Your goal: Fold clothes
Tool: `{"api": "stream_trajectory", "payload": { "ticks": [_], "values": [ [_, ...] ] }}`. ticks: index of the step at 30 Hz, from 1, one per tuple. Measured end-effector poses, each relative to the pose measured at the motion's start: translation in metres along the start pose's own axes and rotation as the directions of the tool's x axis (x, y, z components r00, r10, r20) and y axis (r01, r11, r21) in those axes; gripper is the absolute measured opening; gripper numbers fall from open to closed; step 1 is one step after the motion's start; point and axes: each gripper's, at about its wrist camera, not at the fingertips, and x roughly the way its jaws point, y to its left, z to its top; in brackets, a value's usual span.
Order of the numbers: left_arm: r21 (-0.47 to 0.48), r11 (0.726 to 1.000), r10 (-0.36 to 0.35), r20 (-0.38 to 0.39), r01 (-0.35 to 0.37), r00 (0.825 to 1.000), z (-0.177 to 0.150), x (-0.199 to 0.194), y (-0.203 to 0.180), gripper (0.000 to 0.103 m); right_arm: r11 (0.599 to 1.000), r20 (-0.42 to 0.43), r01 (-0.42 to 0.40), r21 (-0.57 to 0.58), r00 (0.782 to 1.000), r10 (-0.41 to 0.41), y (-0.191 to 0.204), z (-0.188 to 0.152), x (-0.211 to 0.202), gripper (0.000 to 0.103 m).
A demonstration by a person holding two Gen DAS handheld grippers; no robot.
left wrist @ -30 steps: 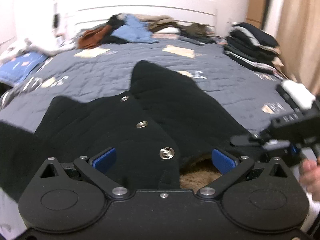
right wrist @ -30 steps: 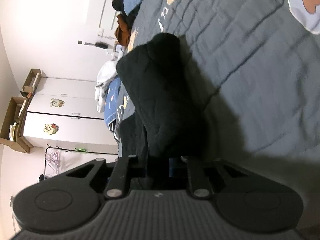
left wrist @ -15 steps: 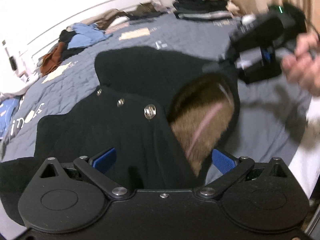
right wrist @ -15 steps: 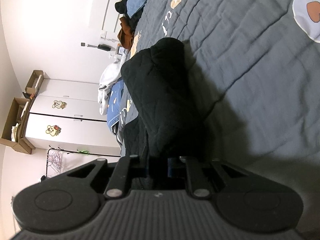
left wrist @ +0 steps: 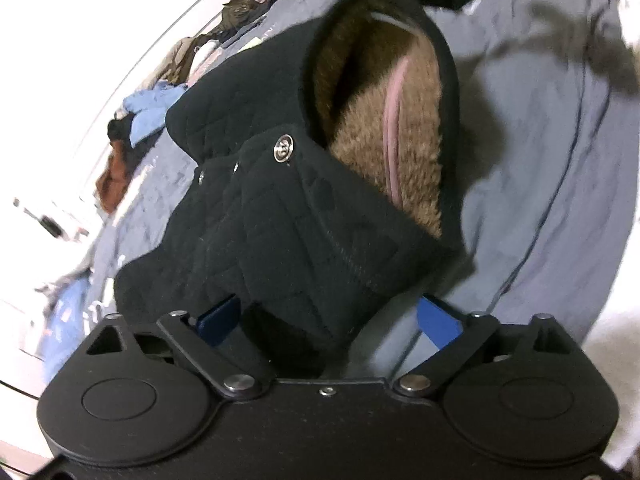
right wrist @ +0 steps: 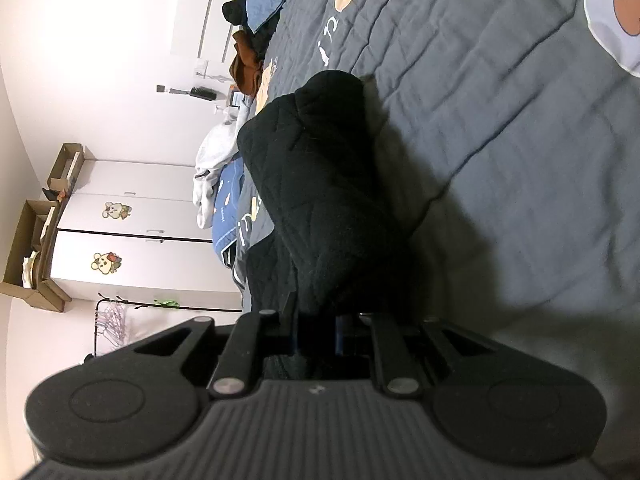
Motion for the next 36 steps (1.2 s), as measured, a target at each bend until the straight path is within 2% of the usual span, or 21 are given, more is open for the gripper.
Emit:
{"api": "stream_trajectory", "payload": {
  "ticks": [1,3,4,6,9,15,19,20,24,30,33,36],
  "values": [
    [0.012,1.0,0.009,-0.001,-0.009,1.0,0.001,0.003,-0.002,0.089,1.0,0.0,0.0,-0.001,1.0,0.0,0.0,0.0,0.0,0.016],
    [-0.018,1.0,-0.006,0.017,0.006,1.0,0.006,0.004,0.0,0.069,1.0,-0.001,-0.001,0.001,1.0,0.001,0.0,0.0,0.0,0.016],
    [-0.037,0.999,-0.024,0.025,0.025,0.999,0.008,0.004,0.002,0.062,1.0,-0.001,-0.002,0.001,1.0,0.002,0.0,0.0,0.0,0.016],
    [-0.078,0.995,-0.058,0.037,0.06,0.998,0.01,0.004,0.007,0.037,1.0,0.0,-0.005,0.005,1.0,0.005,-0.001,0.001,0.0,0.016],
    [-0.144,0.986,-0.075,0.057,0.083,0.996,0.009,0.003,0.017,0.018,1.0,0.002,-0.003,0.003,1.0,0.003,-0.002,0.002,0.0,0.016],
    [-0.289,0.942,-0.137,0.132,0.17,0.982,0.009,-0.012,0.037,0.013,1.0,0.023,-0.02,-0.005,1.0,0.021,0.001,0.005,-0.002,0.016],
    [-0.334,0.906,-0.199,0.208,0.26,0.958,0.012,-0.022,0.042,0.013,0.999,0.056,-0.038,-0.016,0.998,0.039,0.006,0.012,-0.008,0.016],
    [-0.343,0.895,-0.216,0.228,0.286,0.949,0.014,-0.025,0.043,0.013,0.999,0.065,-0.042,-0.021,0.997,0.043,0.008,0.014,-0.01,0.016],
    [-0.337,0.848,-0.302,0.329,0.41,0.895,0.025,-0.035,0.038,0.013,0.998,0.106,-0.047,-0.05,0.993,0.052,0.015,0.026,-0.019,0.016],
    [-0.328,0.781,-0.395,0.401,0.532,0.826,0.044,-0.028,0.025,0.013,0.995,0.155,-0.048,-0.085,0.986,0.061,0.022,0.045,-0.033,0.016],
    [-0.341,0.756,-0.424,0.396,0.559,0.815,0.052,-0.017,0.018,0.013,0.991,0.158,-0.021,-0.133,0.987,0.042,0.028,0.052,-0.034,0.016],
    [-0.358,0.767,-0.422,0.344,0.532,0.839,0.059,-0.003,0.011,0.014,0.978,0.168,0.054,-0.2,0.986,-0.02,0.033,0.054,-0.033,0.019]
  ]
}}
